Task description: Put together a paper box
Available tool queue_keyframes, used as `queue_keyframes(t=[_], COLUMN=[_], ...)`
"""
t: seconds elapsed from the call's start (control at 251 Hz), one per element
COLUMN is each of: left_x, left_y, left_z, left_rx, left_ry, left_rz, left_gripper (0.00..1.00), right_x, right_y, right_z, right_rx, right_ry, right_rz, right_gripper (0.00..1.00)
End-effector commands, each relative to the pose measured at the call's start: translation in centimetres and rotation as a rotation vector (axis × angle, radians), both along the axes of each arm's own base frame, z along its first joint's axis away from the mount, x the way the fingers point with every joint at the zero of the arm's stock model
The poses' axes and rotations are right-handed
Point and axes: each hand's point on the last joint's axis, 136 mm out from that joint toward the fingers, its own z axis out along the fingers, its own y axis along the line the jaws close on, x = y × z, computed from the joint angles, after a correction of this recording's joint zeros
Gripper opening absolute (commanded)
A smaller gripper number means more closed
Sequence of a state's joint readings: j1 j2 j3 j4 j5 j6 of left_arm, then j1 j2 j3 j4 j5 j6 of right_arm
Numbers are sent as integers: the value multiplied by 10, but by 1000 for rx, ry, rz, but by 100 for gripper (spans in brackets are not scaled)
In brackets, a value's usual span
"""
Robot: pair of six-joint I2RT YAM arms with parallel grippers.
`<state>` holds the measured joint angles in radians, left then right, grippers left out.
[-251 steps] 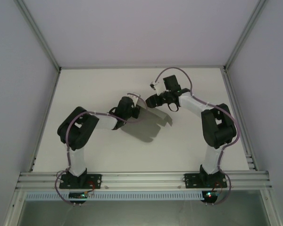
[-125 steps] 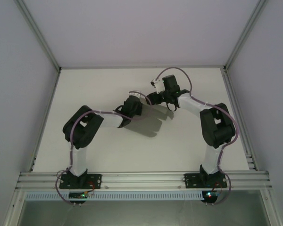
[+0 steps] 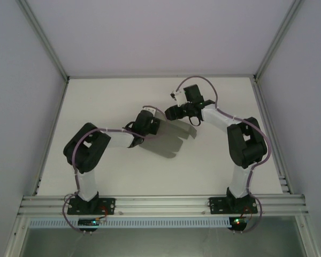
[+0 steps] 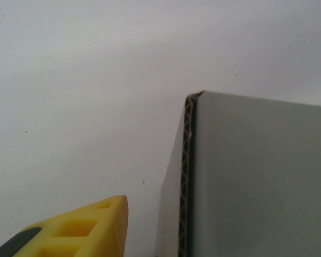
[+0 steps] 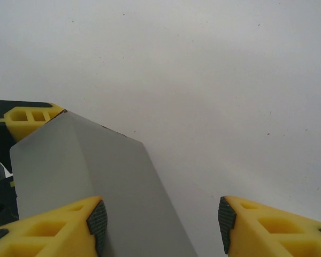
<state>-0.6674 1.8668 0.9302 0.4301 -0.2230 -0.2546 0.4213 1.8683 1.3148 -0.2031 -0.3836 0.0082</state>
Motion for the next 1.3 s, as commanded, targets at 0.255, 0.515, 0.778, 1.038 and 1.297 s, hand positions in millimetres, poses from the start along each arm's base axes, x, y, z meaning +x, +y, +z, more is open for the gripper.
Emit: queue_keyframes(t=[0.255, 0.515, 0.778, 1.038, 1.297], left_x=[23, 30, 27, -2, -9], left_y=[-6, -13, 25, 53, 48], left_z=[19, 12, 35, 28, 29], left_rx=[-60, -66, -23, -64, -94], left_ry=[-76, -75, -1, 151, 182], left_rz=[-98, -110, 103, 267, 250], left_gripper=[30, 0, 0, 0, 0], right_x=[-47, -48, -22, -31, -24], right_y=[-22, -21, -54, -97, -84], right_z=[-67, -58, 47, 95, 57], right_rx=[-162, -138, -66, -159, -195], right_ry=[246, 248, -17, -149, -76], right_rz=[37, 32, -130, -328, -301], right_gripper=[61, 68, 99, 99, 99])
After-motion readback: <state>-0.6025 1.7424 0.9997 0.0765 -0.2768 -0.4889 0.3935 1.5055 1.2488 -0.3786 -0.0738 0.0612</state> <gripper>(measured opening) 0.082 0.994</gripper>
